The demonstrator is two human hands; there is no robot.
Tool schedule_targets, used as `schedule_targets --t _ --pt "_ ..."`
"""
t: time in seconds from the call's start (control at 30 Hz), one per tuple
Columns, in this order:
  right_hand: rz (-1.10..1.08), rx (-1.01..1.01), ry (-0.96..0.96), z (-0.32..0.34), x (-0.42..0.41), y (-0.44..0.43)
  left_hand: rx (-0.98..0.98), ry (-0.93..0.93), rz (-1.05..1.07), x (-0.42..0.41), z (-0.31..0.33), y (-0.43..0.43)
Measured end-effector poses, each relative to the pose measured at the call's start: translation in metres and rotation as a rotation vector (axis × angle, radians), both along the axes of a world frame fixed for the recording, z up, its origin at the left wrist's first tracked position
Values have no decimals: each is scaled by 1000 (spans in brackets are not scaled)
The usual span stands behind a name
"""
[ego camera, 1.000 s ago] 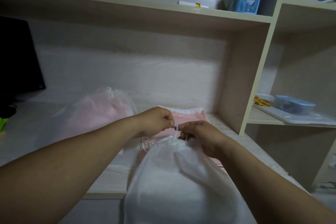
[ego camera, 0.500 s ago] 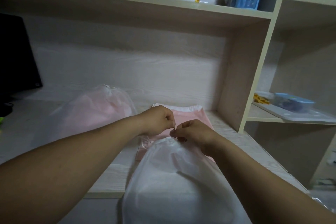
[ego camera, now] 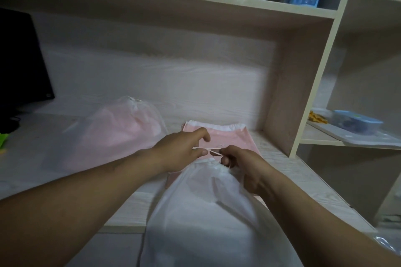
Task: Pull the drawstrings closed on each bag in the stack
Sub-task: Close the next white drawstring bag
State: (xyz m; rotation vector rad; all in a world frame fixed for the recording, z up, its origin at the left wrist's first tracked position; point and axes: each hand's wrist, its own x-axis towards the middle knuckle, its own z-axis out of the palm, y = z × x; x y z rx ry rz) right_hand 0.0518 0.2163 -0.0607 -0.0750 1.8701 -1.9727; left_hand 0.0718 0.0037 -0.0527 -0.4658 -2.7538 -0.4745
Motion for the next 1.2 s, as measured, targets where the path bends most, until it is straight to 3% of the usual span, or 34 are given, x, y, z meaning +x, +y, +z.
schedule_targets --t 0.23,0.4,0.5,0.6,0.8,0.97,1.07,1.2 --pt "-8 -91 -59 4 3 -1 -158 141 14 3 -3 -1" --pt "41 -166 -94 7 3 0 -106 221 -4 -2 0 -3" --pt "66 -196 -107 8 3 2 135 114 2 -1 5 1" --pt "74 -197 -112 10 3 3 218 53 1 -1 6 6" --pt "131 -82 -10 7 -5 4 753 -379 -43 3 20 25" --pt "155 -11 193 14 -9 5 783 -616 -2 2 31 30" --pt "151 -5 255 18 -9 5 910 -782 11 -2 34 32" --pt "124 -8 282 21 -11 7 863 -770 90 -6 32 32"
